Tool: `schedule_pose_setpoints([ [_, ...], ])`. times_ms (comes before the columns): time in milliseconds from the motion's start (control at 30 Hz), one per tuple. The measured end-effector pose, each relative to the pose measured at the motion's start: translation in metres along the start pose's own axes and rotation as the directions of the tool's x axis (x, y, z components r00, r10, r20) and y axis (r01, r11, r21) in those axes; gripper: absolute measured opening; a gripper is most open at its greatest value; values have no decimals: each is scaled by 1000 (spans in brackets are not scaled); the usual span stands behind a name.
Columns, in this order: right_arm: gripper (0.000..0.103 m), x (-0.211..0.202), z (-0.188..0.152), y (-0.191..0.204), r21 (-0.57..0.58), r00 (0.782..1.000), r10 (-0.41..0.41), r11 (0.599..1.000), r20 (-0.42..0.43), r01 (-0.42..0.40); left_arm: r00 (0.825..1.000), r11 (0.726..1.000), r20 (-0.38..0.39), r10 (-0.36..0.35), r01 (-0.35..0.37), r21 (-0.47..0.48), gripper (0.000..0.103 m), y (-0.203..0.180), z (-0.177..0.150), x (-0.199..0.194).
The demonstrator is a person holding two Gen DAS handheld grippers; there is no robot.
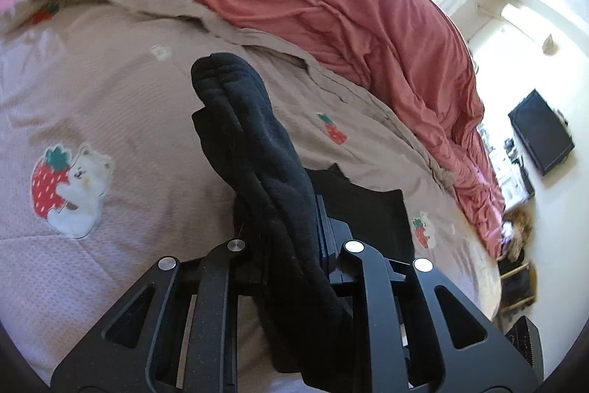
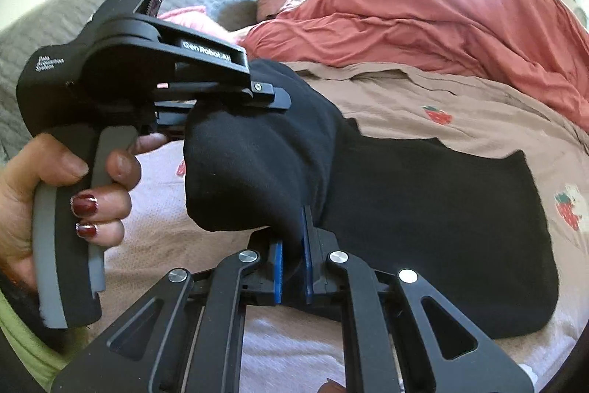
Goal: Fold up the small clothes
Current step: 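Grasp the shirt edge with both grippers and lift it up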
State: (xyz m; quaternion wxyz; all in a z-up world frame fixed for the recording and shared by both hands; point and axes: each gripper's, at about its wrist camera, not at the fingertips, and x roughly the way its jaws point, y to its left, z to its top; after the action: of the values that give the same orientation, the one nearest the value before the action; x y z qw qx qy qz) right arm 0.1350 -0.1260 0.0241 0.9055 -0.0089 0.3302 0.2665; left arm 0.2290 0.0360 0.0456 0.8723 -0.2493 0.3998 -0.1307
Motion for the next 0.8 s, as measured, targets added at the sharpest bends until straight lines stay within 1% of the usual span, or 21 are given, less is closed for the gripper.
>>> schedule_pose_setpoints([
  [100, 7, -15, -1, -18, 45, 1000, 0, 999, 25, -1, 1000, 999, -9, 14, -14, 33, 11, -25, 1, 6],
  [200, 7, -28, -4, -37, 99, 999, -2, 995, 46, -3, 1000, 998, -28, 11, -9, 60, 11, -50, -1, 16],
  [300, 7, -42, -7, -60, 151, 998, -14, 988, 66, 4, 999, 996, -44, 13, -9, 87, 11, -74, -2, 27],
  [433, 7, -56, -13, -82, 189, 996, -36, 982, 82, 20, 998, 992, -66, 18, -10, 122, 11, -101, -7, 43],
  [633, 7, -64, -23, -110, 246, 995, -58, 969, 81, 36, 994, 988, -107, 37, -20, 156, 11, -130, -18, 68],
  [800, 7, -64, -32, -125, 287, 995, -63, 957, 71, 40, 990, 989, -142, 20, 1, 150, 13, -140, -23, 88],
])
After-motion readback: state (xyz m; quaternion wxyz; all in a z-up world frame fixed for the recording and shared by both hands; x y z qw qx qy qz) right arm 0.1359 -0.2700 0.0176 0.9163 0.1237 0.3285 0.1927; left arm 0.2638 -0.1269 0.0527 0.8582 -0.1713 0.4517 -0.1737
